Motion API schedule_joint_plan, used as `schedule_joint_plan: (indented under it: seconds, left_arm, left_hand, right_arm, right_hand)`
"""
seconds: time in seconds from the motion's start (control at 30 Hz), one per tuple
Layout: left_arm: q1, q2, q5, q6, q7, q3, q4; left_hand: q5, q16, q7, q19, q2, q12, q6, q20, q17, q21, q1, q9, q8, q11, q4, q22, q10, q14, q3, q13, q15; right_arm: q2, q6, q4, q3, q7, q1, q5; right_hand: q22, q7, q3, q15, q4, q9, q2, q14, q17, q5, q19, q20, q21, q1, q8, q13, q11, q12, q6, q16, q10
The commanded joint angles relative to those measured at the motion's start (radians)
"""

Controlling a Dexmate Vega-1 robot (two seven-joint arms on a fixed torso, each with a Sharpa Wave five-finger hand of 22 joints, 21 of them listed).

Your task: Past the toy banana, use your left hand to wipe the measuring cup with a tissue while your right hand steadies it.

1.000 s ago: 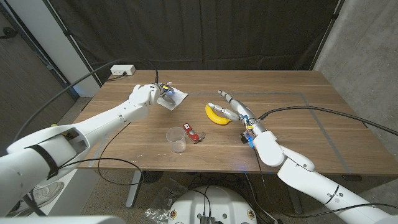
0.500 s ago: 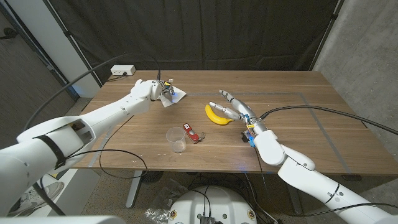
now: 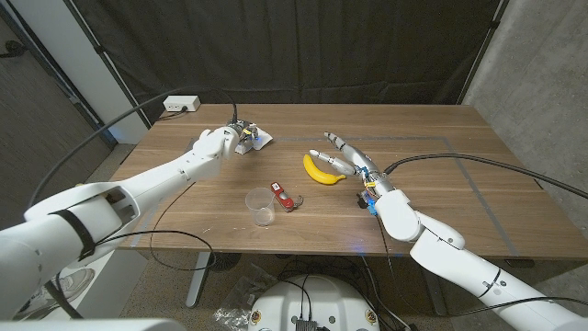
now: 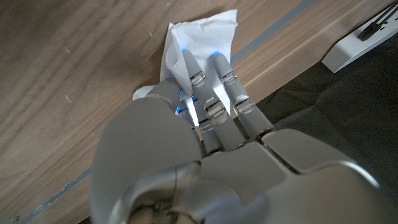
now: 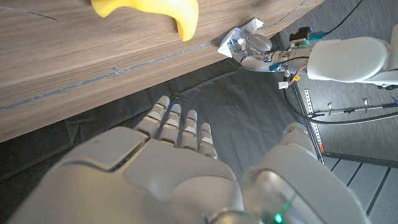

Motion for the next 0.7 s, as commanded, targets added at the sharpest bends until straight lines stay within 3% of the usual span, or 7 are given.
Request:
schedule_joint_plan:
  seconds: [0.03,0.17,0.37,0.57,0.7]
  left_arm:
    - [0.075,0.023,0.000,-0.037,0.338,-0.069,-0.054]
    - [0.099,0.019,-0.006,-0.076,0.460,-0.092,-0.048]
    - [0.106,0.019,-0.002,-0.107,0.520,-0.104,-0.055]
    - [0.121,0.017,-0.004,-0.136,0.592,-0.121,-0.060]
    - [0.129,0.015,-0.006,-0.156,0.639,-0.132,-0.063]
  left_hand:
    - [-0.006,0.004,0.044,0.005,0.002,0.004,0.377,-0.020,0.006,0.014,0.008,0.005,0.009,-0.148,0.000,0.004,0.359,0.014,0.005,0.044,-0.001]
    - [-0.006,0.005,0.044,0.008,0.002,0.008,0.381,-0.025,0.009,0.021,0.009,0.005,0.009,-0.148,0.002,0.004,0.367,0.021,0.005,0.049,-0.001]
    - [-0.006,0.002,0.048,0.008,-0.002,0.010,0.386,-0.029,0.012,0.027,0.010,0.004,0.009,-0.147,0.002,0.005,0.369,0.025,0.004,0.054,-0.001]
    - [-0.006,0.000,0.049,0.005,-0.005,0.011,0.389,-0.032,0.016,0.032,0.012,0.004,0.009,-0.147,0.003,0.005,0.369,0.027,0.005,0.058,-0.001]
    - [-0.006,-0.001,0.049,0.005,-0.005,0.012,0.390,-0.033,0.018,0.036,0.012,0.004,0.008,-0.147,0.005,0.006,0.370,0.030,0.004,0.062,-0.001]
  right_arm:
    - [-0.014,0.005,-0.025,0.013,0.006,-0.026,0.011]
    - [-0.022,-0.014,-0.056,0.015,-0.004,-0.061,0.005]
    - [-0.021,-0.024,-0.082,0.007,-0.014,-0.095,0.002]
    - [-0.033,-0.070,-0.117,-0.022,-0.009,-0.112,-0.034]
    - [-0.039,-0.081,-0.129,-0.039,-0.009,-0.119,-0.044]
  right_hand:
    - [0.005,0.006,0.006,0.000,-0.006,0.003,0.011,-0.004,0.003,0.009,0.006,-0.011,-0.003,0.014,-0.002,0.005,-0.001,-0.002,-0.012,0.003,-0.005]
    - [0.004,0.013,0.007,-0.002,-0.012,0.003,0.010,0.003,0.003,0.011,0.017,-0.016,0.000,0.023,0.001,0.005,0.000,-0.002,-0.007,0.005,-0.005]
    - [0.003,0.026,0.008,-0.009,-0.024,0.004,0.006,0.014,0.002,0.015,0.042,-0.028,0.006,0.041,0.007,0.005,-0.003,0.002,0.004,0.008,0.003]
    - [-0.001,0.045,0.018,-0.040,-0.052,0.005,0.008,0.040,0.001,0.027,0.091,-0.076,0.018,0.098,0.010,0.006,0.003,0.006,0.008,0.012,0.013]
    - [-0.002,0.050,0.021,-0.045,-0.059,0.005,0.008,0.044,0.001,0.030,0.098,-0.076,0.018,0.112,0.010,0.006,0.002,0.006,0.007,0.012,0.013]
